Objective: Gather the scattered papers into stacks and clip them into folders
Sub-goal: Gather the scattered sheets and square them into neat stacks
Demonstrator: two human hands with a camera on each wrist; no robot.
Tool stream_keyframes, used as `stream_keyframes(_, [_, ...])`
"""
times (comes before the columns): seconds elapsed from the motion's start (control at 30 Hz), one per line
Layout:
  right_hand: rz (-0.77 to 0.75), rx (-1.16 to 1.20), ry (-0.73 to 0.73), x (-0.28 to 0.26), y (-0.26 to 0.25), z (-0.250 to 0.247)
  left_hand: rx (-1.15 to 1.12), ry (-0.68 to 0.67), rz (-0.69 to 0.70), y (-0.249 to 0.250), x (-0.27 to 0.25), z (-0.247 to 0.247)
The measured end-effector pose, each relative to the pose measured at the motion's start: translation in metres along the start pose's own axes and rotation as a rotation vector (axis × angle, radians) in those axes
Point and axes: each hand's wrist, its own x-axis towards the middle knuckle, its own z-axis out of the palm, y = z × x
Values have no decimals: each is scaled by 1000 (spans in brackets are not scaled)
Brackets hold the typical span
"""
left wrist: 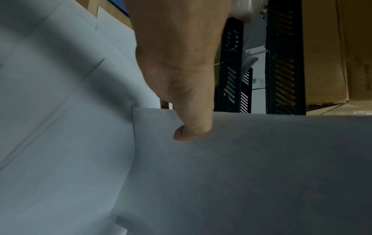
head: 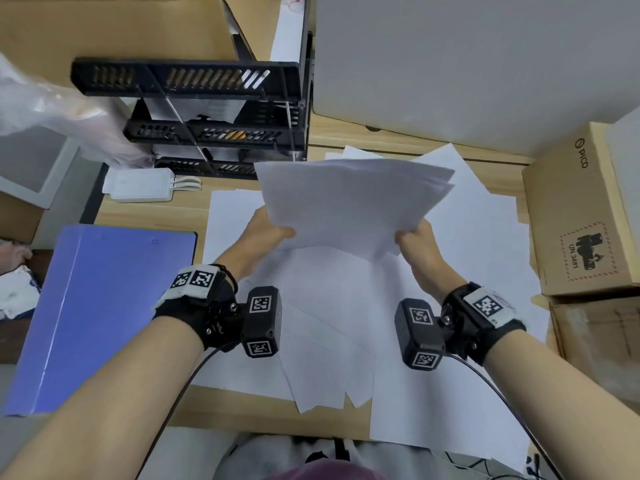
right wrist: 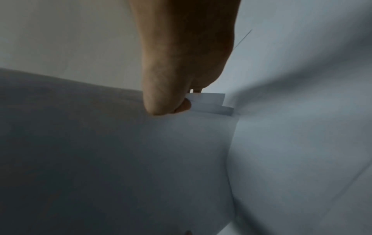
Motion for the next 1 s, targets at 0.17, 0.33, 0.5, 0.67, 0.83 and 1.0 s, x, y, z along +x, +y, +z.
stream_keyframes(0.17, [-34, -1, -33, 6, -13, 15, -35, 38, 16, 4, 0, 6])
stream_keyframes(0.33, [25, -5, -182, 11, -19, 2, -40, -10, 10, 4, -2, -14])
stream_keyframes(0.5, [98, 38, -196, 6, -9, 7, -17, -22, -59, -9, -2, -8])
stream_keyframes(0.67, [130, 29, -196, 5, -9, 3, -93, -75, -74, -6, 2, -3])
stream_keyframes(0.83, [250, -292, -172, 6, 11, -22, 67, 59, -186, -36, 8, -7])
stream_keyframes(1.0, [394, -446, -231, 12, 31, -36, 159, 260, -330, -78, -6, -32])
